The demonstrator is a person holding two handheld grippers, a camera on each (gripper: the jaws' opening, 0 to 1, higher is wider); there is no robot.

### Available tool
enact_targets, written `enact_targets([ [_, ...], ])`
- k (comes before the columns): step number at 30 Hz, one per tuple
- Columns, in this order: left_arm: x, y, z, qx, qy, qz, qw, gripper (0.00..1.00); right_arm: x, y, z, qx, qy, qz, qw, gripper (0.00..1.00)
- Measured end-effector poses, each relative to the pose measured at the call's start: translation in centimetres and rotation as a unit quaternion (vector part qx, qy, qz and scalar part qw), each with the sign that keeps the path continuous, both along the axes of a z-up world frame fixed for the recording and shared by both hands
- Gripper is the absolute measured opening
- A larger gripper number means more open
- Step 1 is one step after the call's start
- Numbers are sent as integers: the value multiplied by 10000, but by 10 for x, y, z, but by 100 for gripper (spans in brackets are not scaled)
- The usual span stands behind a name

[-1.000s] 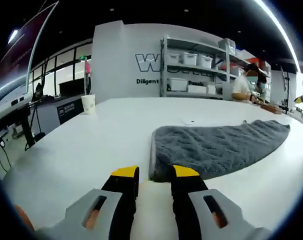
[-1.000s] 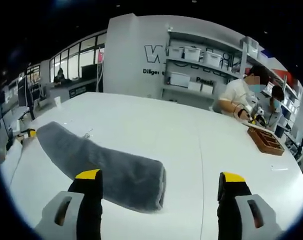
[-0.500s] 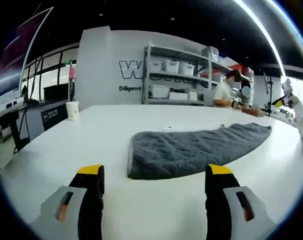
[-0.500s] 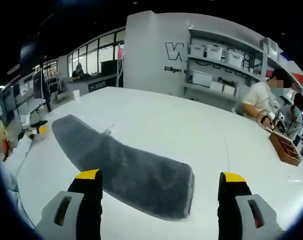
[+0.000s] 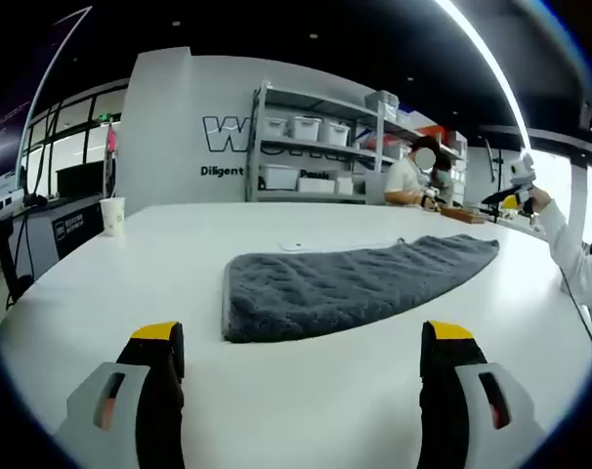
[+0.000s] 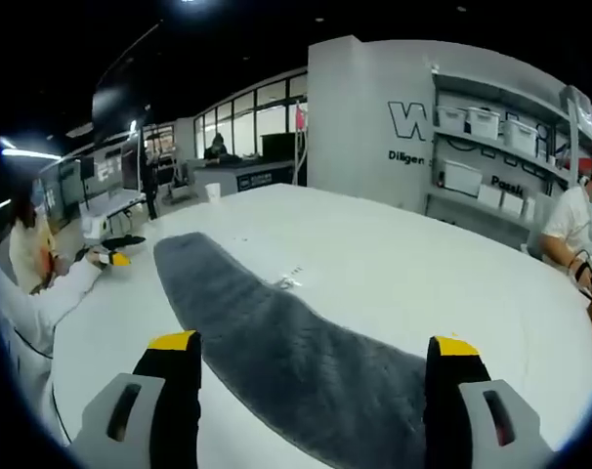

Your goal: Open the folded towel by lifting each exposed corner and separating the folded layers until the towel lies flat within the target outline without major curled edges

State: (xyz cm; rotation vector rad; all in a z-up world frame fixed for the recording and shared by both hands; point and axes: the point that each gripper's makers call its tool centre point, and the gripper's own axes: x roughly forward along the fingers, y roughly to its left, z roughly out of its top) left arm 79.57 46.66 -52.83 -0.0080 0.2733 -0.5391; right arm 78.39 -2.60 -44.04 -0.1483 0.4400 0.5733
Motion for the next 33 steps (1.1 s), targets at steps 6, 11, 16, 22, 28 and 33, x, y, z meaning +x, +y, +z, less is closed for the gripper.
enact_targets([
  [6,3,4,-3,20,45,-86,10000,100,23,54,-21,-94,52,643,9979,92],
  [11,6,8,0,-15,31,-146,9999,99,43,87,-46,13,352,799,9962,96],
  [16,7,12,1,-26,22,-146,9999,99,72,106,-63,-320,293,797,9959,89],
  [22,7,12,6,-123,-39,-189,9997,99,89,135,-78,-347,392,912,9945,82],
  [28,8,16,9,-192,-63,-184,9996,99,95,166,-98,-114,662,908,9936,76],
  [33,10,18,10,-244,-68,-162,9995,99,100,187,-114,-117,809,953,9921,64],
])
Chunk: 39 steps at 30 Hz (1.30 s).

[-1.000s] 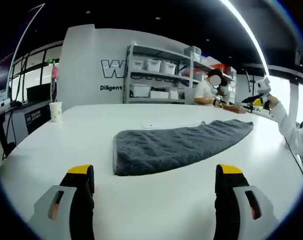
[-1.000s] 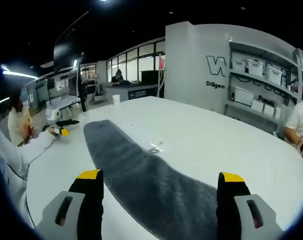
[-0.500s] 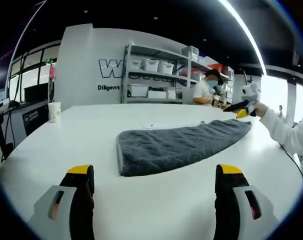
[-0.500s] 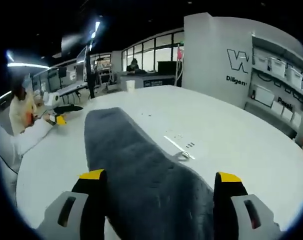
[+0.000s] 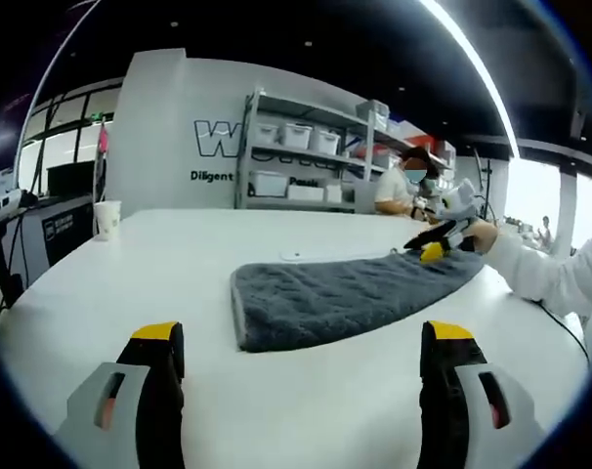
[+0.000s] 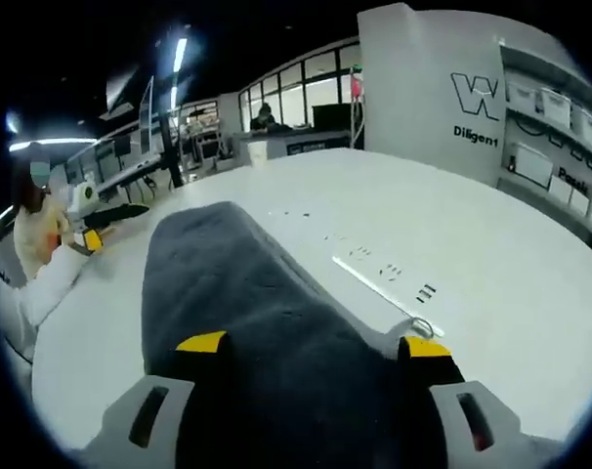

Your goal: Open the folded towel by lifting each exposed corner and separating the folded layers until the towel lies flat within the target outline without major curled edges

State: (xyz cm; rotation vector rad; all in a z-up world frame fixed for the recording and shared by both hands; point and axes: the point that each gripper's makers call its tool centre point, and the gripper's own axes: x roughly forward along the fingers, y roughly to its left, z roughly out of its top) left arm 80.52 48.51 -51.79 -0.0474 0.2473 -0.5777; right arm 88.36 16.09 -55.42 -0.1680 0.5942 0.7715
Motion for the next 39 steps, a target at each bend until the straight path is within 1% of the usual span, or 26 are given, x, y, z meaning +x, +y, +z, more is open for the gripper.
enact_targets([
  [2,0,3,1,5,-7,40,10000,99,-1,4,-4,-58,28,38,10000,58],
  [3,1,4,2,-25,-21,49,10000,99,-2,6,-5,-75,31,44,10000,56],
  [7,0,7,5,-120,-53,102,9999,99,2,4,-6,-238,-68,-71,9997,48],
  [9,1,8,6,-118,-56,121,9998,99,1,4,-5,-224,-101,-82,9997,36],
  [11,0,9,8,-127,-87,133,9998,98,1,4,-3,-176,-111,-83,9997,20],
  [13,0,10,10,-152,-117,137,9997,98,-1,4,-2,-149,-136,-86,9998,9],
  [16,0,11,13,-180,-154,153,9996,98,-3,3,-1,-147,-168,-99,9997,2],
  [19,0,13,16,-223,-200,165,9994,98,-2,3,0,-98,-151,-91,9998,0],
  [21,-1,12,17,-228,-214,180,9993,98,-7,4,2,-79,-155,-81,9998,0],
  [23,-1,13,18,-232,-226,196,9993,98,-15,5,7,-62,-190,-94,9998,0],
  [29,-2,13,20,-244,-268,202,9991,96,-27,4,21,-75,-288,-34,9996,0],
  [35,-3,14,23,-247,-324,228,9989,96,-62,10,38,-250,-403,143,9988,0],
  [39,-2,22,30,-388,-407,326,9979,96,-75,13,48,-441,-469,356,9973,0],
])
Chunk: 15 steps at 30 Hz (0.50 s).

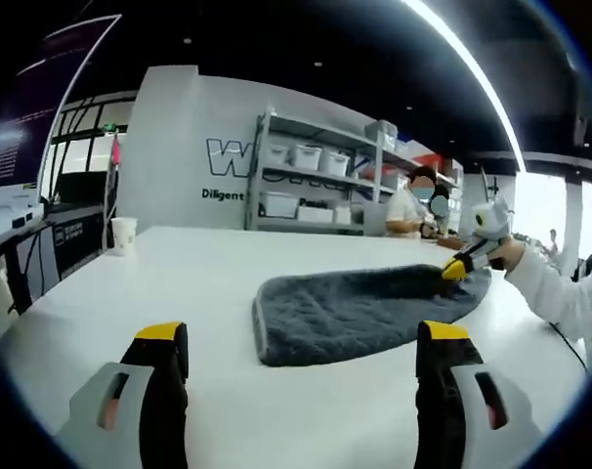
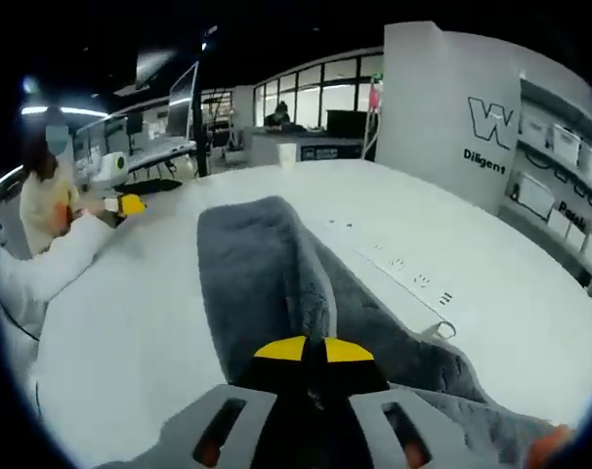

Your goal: Open the folded towel by lifting each exposed corner and separating the folded layers until the towel lies flat within the target outline without major curled edges

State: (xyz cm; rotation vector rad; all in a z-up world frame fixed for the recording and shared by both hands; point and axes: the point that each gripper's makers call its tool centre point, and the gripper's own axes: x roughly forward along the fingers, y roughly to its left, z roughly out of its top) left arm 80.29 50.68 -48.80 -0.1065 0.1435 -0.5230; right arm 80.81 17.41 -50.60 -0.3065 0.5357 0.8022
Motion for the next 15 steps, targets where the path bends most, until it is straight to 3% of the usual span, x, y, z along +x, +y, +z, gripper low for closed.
enact_targets([
  [9,-2,27,12,-518,-170,434,9976,96,-45,15,6,-718,-54,499,9962,0],
  [15,-1,47,15,-634,-216,767,9948,96,-67,21,15,-1097,-119,831,9904,0],
])
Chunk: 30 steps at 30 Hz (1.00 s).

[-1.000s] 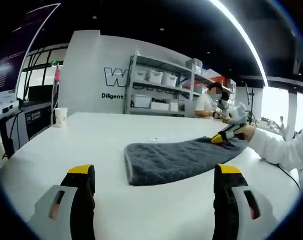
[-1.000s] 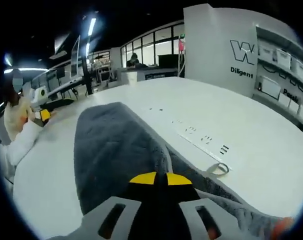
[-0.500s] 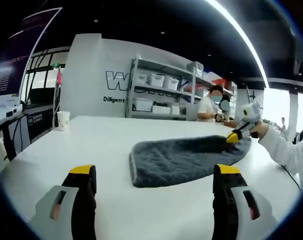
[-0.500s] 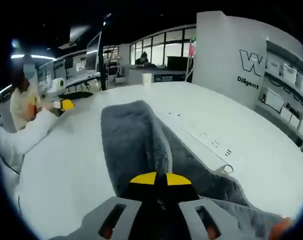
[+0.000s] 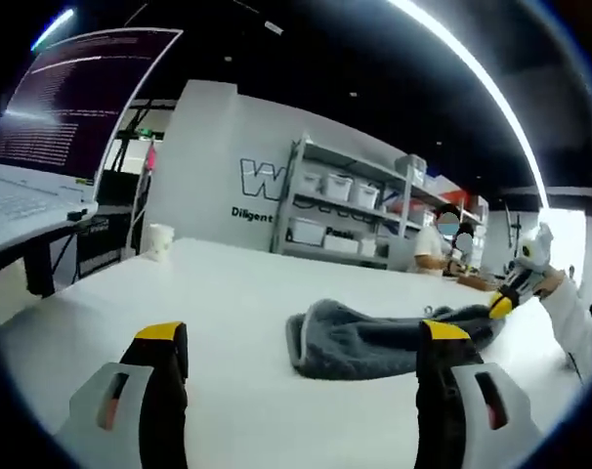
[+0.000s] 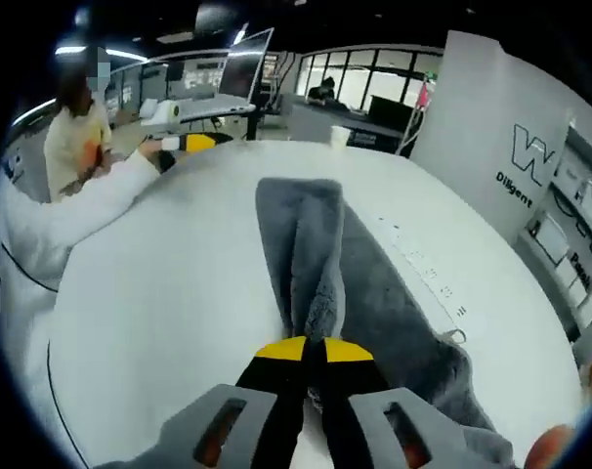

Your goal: Open the folded towel by lifting each exposed corner and separating the folded layers until the towel lies flat within the target outline without major curled edges

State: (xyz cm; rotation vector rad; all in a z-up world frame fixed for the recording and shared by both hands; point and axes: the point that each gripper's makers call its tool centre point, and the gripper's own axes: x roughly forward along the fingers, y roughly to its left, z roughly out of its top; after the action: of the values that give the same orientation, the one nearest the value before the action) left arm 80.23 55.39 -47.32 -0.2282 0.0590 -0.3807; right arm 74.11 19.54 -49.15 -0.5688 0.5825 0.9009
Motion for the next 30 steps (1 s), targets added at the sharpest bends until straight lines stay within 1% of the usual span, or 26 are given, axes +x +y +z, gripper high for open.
enact_targets([
  [1,0,1,0,-5,3,8,10000,96,-1,0,1,-15,-3,6,10000,0],
  [2,-3,-2,-2,-13,24,34,10000,96,-7,2,3,-109,-13,62,9999,0],
  [5,-2,1,-2,-1,43,66,10000,96,-21,5,6,-263,21,271,9993,0],
  [9,-1,1,-2,17,43,53,10000,96,-41,12,5,-402,172,574,9974,0],
  [12,0,3,-4,7,63,43,10000,95,-51,15,3,-473,255,702,9961,0],
  [16,-2,0,-5,42,83,54,9999,95,-62,17,1,-567,380,877,9938,0],
  [20,-4,-3,-7,48,96,52,9999,95,-78,18,-3,-767,502,1095,9897,0],
  [23,-4,-4,-8,60,114,48,9999,95,-86,20,-6,-842,600,1201,9874,0],
  [25,-5,-4,-9,66,113,45,9999,95,-95,21,-11,-943,722,1334,9839,0],
  [29,-5,-6,-10,85,129,25,9999,95,-106,26,-18,-1074,848,1504,9791,0],
  [30,-5,-6,-11,90,133,14,9999,94,-111,27,-21,-1132,905,1584,9767,0],
])
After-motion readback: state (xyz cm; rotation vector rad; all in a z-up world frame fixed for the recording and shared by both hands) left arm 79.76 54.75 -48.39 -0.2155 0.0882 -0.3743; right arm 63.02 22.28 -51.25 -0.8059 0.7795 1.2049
